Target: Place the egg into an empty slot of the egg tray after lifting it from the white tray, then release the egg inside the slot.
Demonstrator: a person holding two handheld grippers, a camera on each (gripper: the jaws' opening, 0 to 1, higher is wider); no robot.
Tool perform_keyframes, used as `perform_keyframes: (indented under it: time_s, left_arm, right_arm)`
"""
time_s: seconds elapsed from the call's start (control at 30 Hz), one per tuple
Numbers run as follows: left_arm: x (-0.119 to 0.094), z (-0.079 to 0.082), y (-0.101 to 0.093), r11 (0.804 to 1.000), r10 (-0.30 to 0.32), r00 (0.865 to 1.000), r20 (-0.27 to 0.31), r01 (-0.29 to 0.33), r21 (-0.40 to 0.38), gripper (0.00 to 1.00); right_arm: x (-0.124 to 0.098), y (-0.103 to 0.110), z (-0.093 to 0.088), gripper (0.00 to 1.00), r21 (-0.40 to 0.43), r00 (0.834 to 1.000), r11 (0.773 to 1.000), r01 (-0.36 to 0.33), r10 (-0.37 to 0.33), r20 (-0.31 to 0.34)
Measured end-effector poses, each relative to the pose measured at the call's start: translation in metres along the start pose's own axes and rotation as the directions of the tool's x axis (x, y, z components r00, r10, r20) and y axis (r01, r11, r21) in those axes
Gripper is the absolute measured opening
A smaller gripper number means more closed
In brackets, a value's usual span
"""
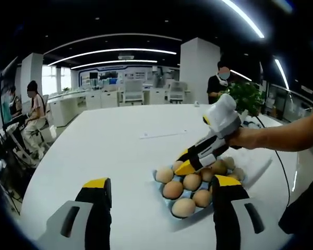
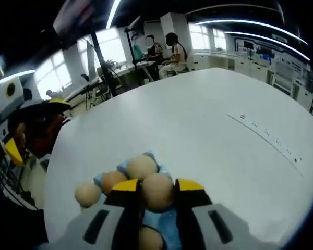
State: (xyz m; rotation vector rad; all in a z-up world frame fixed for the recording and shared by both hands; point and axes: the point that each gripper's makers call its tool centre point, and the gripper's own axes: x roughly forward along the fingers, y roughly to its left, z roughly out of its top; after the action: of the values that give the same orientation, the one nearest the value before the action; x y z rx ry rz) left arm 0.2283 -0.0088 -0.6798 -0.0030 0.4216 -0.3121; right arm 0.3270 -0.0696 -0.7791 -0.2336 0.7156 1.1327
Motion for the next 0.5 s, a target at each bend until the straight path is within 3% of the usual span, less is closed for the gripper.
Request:
perform_keyframes:
  time_s: [0.5]
  left_arm:
    - [-0.0013,0.0014,0.0025,1.000,0.006,1.000,0.003,-0.006,-0.001,0.80]
  right_arm:
    - [-0.0022,-0.0006,-0.0001,0.27,-0.030,1.000,1.000,-0.003,0.003,-0.008]
